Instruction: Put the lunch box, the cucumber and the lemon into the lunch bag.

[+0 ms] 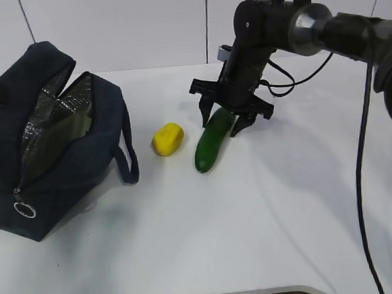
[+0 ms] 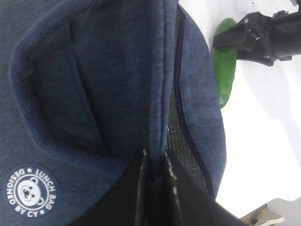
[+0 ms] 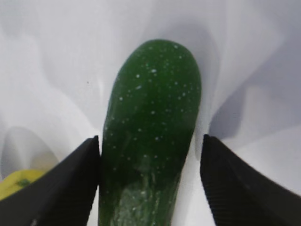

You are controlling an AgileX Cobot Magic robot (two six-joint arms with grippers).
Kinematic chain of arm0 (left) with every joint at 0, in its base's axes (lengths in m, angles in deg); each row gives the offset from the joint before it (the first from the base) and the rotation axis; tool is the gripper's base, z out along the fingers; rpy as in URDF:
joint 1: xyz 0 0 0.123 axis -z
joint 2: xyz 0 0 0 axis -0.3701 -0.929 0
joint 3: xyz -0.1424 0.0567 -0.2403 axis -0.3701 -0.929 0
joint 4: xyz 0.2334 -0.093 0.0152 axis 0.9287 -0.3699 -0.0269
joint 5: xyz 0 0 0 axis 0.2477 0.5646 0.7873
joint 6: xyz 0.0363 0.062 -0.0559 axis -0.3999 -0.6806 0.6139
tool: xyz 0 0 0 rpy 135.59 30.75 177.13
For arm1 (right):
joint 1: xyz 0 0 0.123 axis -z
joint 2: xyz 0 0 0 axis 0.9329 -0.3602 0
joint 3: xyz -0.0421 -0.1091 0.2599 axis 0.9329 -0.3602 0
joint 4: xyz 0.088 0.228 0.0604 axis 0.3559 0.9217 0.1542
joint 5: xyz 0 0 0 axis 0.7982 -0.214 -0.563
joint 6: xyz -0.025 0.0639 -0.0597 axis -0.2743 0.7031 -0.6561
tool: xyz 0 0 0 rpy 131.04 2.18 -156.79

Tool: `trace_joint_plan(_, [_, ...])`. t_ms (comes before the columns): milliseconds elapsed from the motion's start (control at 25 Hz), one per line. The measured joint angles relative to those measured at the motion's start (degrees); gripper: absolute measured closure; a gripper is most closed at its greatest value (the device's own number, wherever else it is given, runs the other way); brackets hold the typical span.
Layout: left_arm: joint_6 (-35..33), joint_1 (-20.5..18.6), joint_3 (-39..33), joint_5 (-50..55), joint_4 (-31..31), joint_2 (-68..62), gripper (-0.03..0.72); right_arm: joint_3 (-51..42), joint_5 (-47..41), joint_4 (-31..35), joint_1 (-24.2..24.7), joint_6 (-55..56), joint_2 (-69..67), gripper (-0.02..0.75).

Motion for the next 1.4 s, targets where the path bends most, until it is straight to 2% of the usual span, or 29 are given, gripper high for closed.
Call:
trace_joint_plan(160, [0.0,0.0,0.0,0.0,0.0,0.0,0.673,0.0,0.0,0.0,0.0,0.0,0.0,0.330])
trace_joint_plan(240, [0.0,0.0,0.0,0.0,0.0,0.0,0.673,0.0,0.0,0.0,0.0,0.0,0.0,0.357])
trace_joint_plan(520, [0.0,0.0,0.0,0.0,0.0,0.0,0.673,4.6,-4.8,0.1,0.0,-6.3,0.0,0.370])
trace_joint_plan(800, [0.0,0.0,0.0,0.1,0.0,0.0,0.673,18.1,-8.2,2.7,0.0,-13.7,0.0,0.372])
trace_joint_plan(920, [-0.1,0.0,0.0,0.2,0.0,0.0,0.673,23.5,-8.7,9.0,0.0,-17.5,0.0,0.372])
trace_joint_plan(1160, [-0.1,0.0,0.0,0.2,0.0,0.0,0.673,25.8,-9.1,28.4,-0.7,-24.7,0.0,0.372])
trace_joint_plan(1240, [-0.1,0.0,0.0,0.2,0.0,0.0,0.673,25.8,-9.1,31.8,-1.7,-26.2,0.0,0.372])
trace_joint_plan(1400, [-0.2,0.0,0.0,0.2,0.0,0.0,0.673,25.9,-9.3,33.3,-5.0,-27.8,0.0,0.372])
